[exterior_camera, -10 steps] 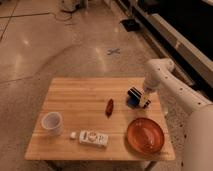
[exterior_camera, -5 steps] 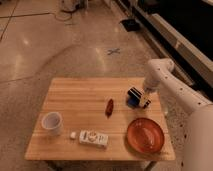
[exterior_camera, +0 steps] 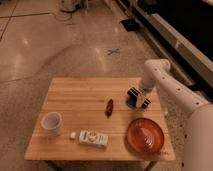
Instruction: Drag the pepper across the table
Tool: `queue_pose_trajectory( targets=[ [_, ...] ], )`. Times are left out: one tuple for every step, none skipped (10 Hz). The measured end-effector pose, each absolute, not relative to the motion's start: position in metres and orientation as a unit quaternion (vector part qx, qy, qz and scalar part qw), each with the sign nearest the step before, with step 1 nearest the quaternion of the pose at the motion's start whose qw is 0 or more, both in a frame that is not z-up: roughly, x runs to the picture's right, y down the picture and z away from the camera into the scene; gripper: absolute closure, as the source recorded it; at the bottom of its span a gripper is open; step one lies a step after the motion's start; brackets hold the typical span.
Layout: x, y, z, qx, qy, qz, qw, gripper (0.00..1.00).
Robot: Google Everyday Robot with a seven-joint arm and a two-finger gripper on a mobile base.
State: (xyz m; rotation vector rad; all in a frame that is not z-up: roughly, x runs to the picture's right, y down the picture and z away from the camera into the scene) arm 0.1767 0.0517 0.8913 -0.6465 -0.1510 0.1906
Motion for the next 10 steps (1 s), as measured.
queue_pose_trajectory(
  targets=[
    [0.145,0.059,0.889,-0.319,-0.111,0.041,0.940,0.20],
    [0.120,0.066,0.886,-0.321,-0.141,-0.002,0.937,0.20],
    [0.102,0.073,0.885,-0.322,-0.162,-0.033,0.932,0.20],
    [0.083,0.080,0.885,-0.322,-0.187,-0.073,0.925,0.20],
    [0.071,0.084,0.888,-0.321,-0.204,-0.102,0.919,0.20],
    [0.064,0.088,0.892,-0.320,-0.216,-0.128,0.914,0.20],
    [0.057,0.089,0.897,-0.315,-0.225,-0.152,0.909,0.20],
    [0.051,0.088,0.904,-0.312,-0.234,-0.181,0.903,0.20],
    [0.047,0.085,0.910,-0.307,-0.239,-0.205,0.898,0.20],
    [0.044,0.082,0.915,-0.304,-0.241,-0.226,0.894,0.20]
  ],
)
